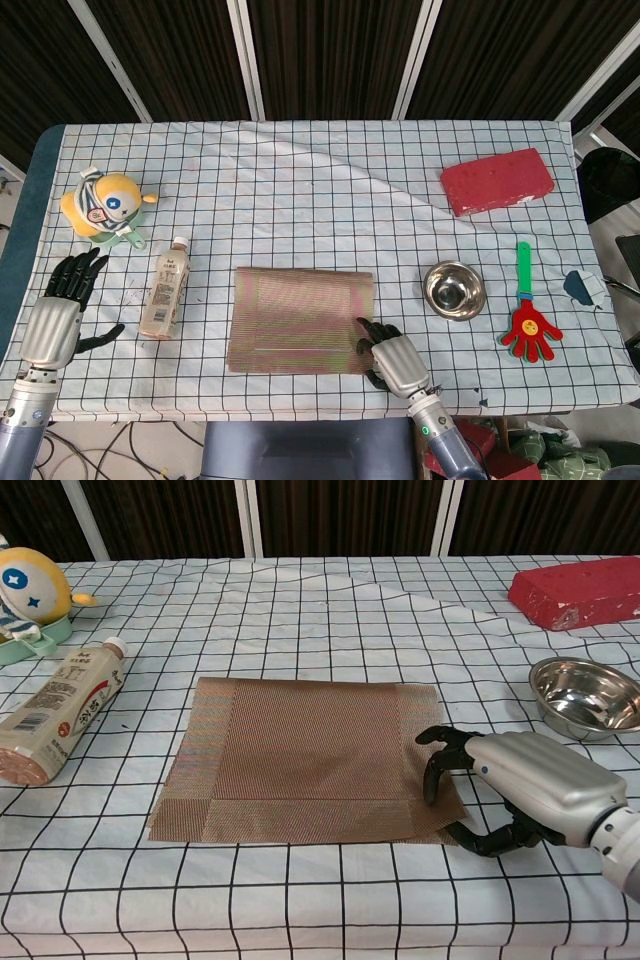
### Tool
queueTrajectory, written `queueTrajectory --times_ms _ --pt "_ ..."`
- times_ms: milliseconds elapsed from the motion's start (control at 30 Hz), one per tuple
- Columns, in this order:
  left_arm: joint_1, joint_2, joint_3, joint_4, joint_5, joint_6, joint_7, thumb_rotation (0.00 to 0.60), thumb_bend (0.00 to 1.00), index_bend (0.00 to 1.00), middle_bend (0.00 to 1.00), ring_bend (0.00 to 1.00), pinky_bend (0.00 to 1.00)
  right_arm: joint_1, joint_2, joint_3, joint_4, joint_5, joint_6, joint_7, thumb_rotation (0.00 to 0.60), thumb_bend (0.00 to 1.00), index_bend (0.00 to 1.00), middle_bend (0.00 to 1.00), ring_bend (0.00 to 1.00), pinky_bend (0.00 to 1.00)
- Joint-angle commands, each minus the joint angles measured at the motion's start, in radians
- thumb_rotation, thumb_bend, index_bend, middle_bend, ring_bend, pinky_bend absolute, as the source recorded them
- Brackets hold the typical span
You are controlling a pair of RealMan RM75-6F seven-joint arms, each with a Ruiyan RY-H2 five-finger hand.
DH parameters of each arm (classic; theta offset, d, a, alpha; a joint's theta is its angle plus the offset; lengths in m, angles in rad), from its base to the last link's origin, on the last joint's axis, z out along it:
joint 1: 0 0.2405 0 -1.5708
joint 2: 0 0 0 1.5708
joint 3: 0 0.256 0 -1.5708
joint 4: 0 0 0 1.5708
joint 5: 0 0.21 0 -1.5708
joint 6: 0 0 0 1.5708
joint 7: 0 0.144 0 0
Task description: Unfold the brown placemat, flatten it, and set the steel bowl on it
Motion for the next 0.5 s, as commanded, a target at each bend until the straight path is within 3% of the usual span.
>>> queueTrajectory --times_ms 33,500 --pt "0.0 0.0 0.0 0.0 0.0 -0.001 0.0 0.6 0.05 0.0 0.0 0.0 0.05 -0.001 0.0 0.0 -0.001 0.001 0.0 0.0 0.6 0.44 0.49 0.1 0.17 0.24" --pt "-0.001 0.0 -0.001 0.0 -0.001 -0.001 -0.002 0.6 0.05 0.0 0.0 0.0 0.05 -0.003 0.004 -0.003 -0.011 0.001 -0.004 0.007 0.6 0.49 0.6 0.1 0.17 0.24"
